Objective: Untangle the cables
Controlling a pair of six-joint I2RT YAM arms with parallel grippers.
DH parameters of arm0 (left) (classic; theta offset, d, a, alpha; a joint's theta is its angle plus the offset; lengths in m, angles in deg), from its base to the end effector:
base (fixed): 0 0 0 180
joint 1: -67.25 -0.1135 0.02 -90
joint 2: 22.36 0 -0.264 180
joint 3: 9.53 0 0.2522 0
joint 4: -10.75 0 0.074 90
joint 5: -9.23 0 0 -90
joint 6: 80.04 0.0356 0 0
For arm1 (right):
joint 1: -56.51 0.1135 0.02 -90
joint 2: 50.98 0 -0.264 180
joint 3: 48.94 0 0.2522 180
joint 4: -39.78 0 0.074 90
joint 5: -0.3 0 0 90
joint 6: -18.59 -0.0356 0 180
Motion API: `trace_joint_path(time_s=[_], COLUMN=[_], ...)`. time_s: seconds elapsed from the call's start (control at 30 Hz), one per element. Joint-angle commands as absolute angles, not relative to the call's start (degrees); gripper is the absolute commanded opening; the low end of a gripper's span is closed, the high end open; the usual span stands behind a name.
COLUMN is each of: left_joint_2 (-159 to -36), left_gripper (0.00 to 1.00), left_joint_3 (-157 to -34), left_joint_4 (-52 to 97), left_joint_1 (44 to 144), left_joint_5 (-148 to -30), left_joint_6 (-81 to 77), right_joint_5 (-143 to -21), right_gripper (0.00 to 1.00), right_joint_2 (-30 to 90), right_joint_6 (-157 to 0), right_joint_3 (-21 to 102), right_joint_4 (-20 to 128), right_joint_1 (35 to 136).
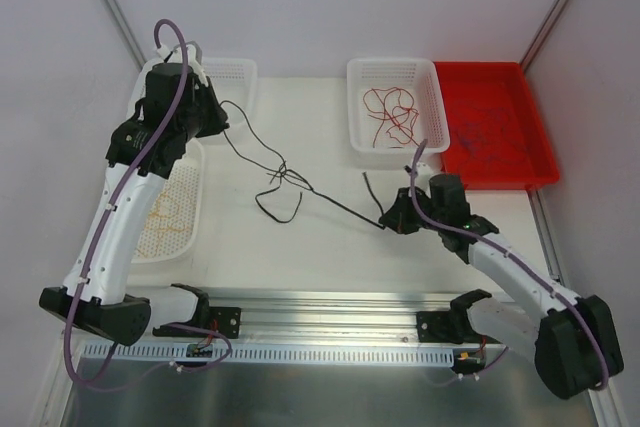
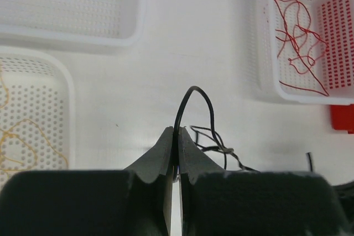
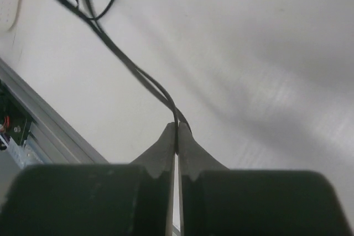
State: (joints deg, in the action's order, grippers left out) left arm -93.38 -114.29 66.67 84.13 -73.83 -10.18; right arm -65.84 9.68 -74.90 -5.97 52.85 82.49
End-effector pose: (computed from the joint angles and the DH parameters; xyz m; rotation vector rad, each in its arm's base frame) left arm 0.2358 -0.0671 0.4619 -0.1360 1.9627 -0.3065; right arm 0.1937 0.1104 0.2125 -0.6663 2.0392 0.7432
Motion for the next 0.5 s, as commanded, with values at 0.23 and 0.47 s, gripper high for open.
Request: trace_joint_path(time_s=[0.23,0.47], left_joint_2=[-97.6,-100.8], left_gripper=[0.00,0.00], left_joint_3=[-117.0,-118.9], left_joint_4=[67.7,68.4], left_joint_1=[79.2,75.5], left_joint_5=[-64.7,-63.8], left_joint_6=[-5.8,-5.5], right_joint_5=[-75.4,-83.3], right_gripper=[0.01,0.01], right_joint_2=[-8.7,-14.2], right_joint_6=[-78.6,-78.3], right_joint_3=[2.8,12.4], right_joint_4=[87.4,97.0], right_joint_1=[65.4,61.1])
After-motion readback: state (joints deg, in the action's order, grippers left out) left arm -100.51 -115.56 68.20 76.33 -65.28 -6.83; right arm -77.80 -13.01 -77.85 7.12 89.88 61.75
